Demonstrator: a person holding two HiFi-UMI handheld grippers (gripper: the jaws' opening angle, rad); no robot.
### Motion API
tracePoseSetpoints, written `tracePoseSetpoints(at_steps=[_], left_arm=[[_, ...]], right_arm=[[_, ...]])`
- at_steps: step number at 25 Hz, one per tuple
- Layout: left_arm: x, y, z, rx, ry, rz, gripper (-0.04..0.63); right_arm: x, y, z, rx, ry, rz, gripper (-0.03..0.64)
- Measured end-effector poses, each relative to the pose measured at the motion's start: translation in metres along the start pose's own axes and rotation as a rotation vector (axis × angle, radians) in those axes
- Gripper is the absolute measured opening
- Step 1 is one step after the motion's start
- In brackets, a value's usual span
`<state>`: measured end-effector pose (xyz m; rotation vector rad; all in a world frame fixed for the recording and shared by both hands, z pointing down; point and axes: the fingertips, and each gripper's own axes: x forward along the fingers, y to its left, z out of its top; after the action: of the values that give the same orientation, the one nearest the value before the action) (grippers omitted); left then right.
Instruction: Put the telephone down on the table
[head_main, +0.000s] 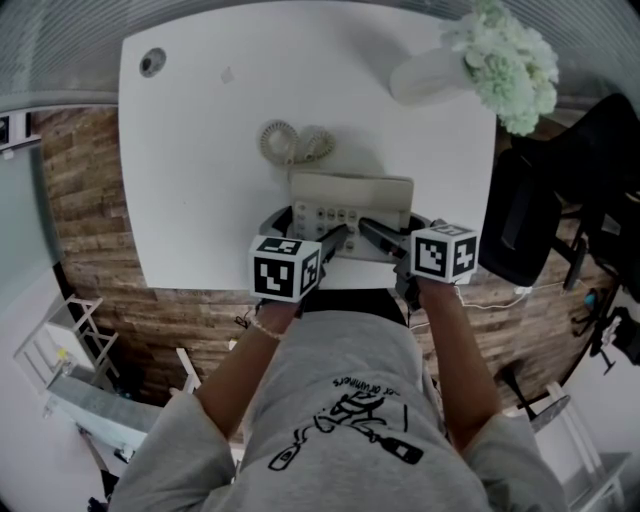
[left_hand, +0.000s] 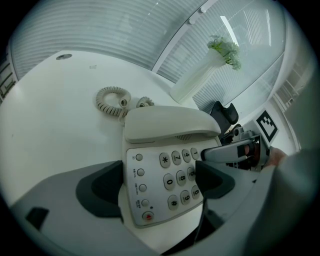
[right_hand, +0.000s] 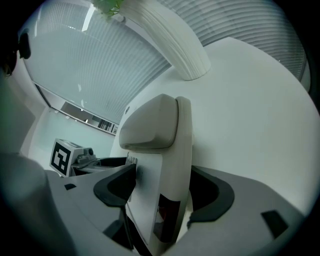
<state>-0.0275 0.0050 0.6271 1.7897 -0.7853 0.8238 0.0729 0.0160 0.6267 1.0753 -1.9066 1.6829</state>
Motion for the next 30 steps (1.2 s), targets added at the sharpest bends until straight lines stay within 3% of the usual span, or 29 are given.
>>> tracePoseSetpoints(at_steps=[16,25,30], left_arm=[[-0.021,0.007,0.021,0.035,-0.058,0.002,0.443],[-0.045,-0.01,0.038,0.078,-0.122,-0.043,0.407],[-0.068,-0.038,0.058,0.145,-0.212,-0.112,0.366]], right_arm=[[-0.015,-0.003,0.004,-0.058,-0.038,-0.093,0.324],[-0.05,-0.007,0.022,-0.141,-0.159,-0.174,0.324],[-0.076,0.001,0.034,-0.241,-0.229,-0.22,0.322]])
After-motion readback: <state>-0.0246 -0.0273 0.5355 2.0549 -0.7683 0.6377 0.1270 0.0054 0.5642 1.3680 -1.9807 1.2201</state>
